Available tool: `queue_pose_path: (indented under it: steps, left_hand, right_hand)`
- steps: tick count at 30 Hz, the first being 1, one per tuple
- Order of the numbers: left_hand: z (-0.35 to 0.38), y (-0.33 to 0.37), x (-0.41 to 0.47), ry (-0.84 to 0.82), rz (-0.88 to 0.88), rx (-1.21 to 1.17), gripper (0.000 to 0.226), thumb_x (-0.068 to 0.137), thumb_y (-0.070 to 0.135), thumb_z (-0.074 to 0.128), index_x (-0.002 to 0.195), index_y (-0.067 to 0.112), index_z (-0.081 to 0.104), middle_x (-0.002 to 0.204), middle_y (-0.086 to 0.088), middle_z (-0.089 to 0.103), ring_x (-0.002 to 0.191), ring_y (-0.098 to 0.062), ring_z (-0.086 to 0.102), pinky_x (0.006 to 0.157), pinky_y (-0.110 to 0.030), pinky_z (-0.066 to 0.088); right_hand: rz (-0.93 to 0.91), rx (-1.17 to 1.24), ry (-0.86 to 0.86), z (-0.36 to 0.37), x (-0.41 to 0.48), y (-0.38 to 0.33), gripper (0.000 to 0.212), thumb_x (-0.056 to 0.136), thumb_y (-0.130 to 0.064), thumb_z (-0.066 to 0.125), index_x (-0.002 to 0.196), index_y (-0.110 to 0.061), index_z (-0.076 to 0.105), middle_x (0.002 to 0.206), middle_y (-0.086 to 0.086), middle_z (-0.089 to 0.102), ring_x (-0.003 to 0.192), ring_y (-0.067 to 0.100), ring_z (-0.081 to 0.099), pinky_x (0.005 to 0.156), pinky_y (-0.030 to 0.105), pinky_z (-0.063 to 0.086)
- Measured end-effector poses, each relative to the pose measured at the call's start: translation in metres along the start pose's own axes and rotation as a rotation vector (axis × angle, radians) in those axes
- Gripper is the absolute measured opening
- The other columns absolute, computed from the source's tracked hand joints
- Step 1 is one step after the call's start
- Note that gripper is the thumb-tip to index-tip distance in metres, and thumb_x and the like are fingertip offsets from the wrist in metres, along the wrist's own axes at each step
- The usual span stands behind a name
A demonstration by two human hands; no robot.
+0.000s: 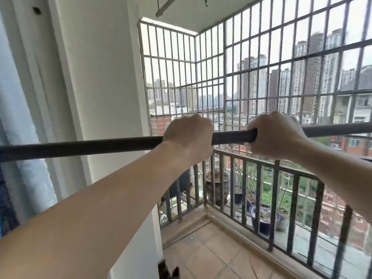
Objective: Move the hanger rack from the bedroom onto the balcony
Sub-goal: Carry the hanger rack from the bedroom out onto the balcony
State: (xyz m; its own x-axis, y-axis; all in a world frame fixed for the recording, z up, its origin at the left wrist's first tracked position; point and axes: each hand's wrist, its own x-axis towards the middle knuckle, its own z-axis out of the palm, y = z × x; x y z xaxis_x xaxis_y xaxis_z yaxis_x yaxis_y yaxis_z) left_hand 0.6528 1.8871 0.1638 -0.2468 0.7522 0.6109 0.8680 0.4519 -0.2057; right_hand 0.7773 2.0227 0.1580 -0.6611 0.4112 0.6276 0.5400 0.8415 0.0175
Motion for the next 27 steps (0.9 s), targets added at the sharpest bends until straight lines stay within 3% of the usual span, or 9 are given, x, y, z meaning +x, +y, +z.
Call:
queue_pose_path:
  steps: [5, 10, 14, 17, 22, 27]
  left_hand:
    - [0.001, 0.012, 0.013, -0.037, -0.029, 0.016, 0.009, 0.082, 0.009, 0.058, 0.086, 0.015, 0.064, 0.065, 0.002, 0.052, 0.051, -0.013, 0.045, 0.054, -0.03, 0.04]
    - [-0.001, 0.039, 0.021, -0.117, -0.118, 0.035, 0.007, 0.082, 0.011, 0.059, 0.081, 0.018, 0.058, 0.067, 0.003, 0.051, 0.053, -0.012, 0.047, 0.044, -0.026, 0.032]
    - [-0.009, 0.069, 0.028, -0.164, -0.207, 0.048, 0.013, 0.081, 0.011, 0.059, 0.075, 0.02, 0.053, 0.07, 0.002, 0.053, 0.056, -0.013, 0.05, 0.046, -0.026, 0.035]
    - [-0.015, 0.089, 0.034, -0.142, -0.236, 0.103, 0.012, 0.081, 0.012, 0.059, 0.078, 0.021, 0.053, 0.07, 0.002, 0.05, 0.056, -0.012, 0.046, 0.051, -0.028, 0.036]
    - [-0.024, 0.115, 0.036, -0.125, -0.274, 0.178, 0.01, 0.081, 0.013, 0.059, 0.084, 0.022, 0.058, 0.067, 0.004, 0.048, 0.053, -0.011, 0.043, 0.055, -0.03, 0.039]
    - [-0.032, 0.14, 0.035, -0.089, -0.328, 0.234, 0.006, 0.079, 0.014, 0.059, 0.081, 0.019, 0.061, 0.065, 0.004, 0.047, 0.051, -0.012, 0.042, 0.048, -0.027, 0.035]
  right_hand:
    - [-0.022, 0.018, 0.013, 0.005, 0.009, 0.017, 0.018, 0.081, -0.016, 0.059, 0.064, -0.021, 0.063, 0.042, -0.008, 0.049, 0.039, 0.004, 0.047, 0.062, 0.027, 0.039]
    - [-0.077, 0.07, -0.024, 0.011, 0.01, 0.044, 0.018, 0.082, -0.02, 0.06, 0.064, -0.024, 0.062, 0.044, -0.007, 0.051, 0.039, 0.003, 0.047, 0.048, 0.016, 0.032]
    - [-0.129, 0.132, -0.043, 0.008, 0.013, 0.068, 0.014, 0.08, -0.021, 0.062, 0.066, -0.024, 0.063, 0.045, -0.007, 0.053, 0.041, 0.004, 0.049, 0.063, 0.029, 0.044]
    - [-0.156, 0.163, -0.049, 0.003, 0.015, 0.084, 0.013, 0.079, -0.021, 0.064, 0.067, -0.024, 0.064, 0.042, -0.008, 0.051, 0.038, 0.001, 0.047, 0.059, 0.024, 0.041]
    - [-0.21, 0.194, -0.046, -0.003, 0.013, 0.104, 0.019, 0.079, -0.016, 0.059, 0.061, -0.023, 0.058, 0.041, -0.008, 0.049, 0.038, 0.004, 0.048, 0.066, 0.033, 0.046]
    - [-0.244, 0.235, 0.003, -0.009, 0.006, 0.125, 0.013, 0.075, -0.017, 0.061, 0.062, -0.019, 0.063, 0.043, -0.005, 0.052, 0.042, 0.007, 0.051, 0.071, 0.036, 0.045]
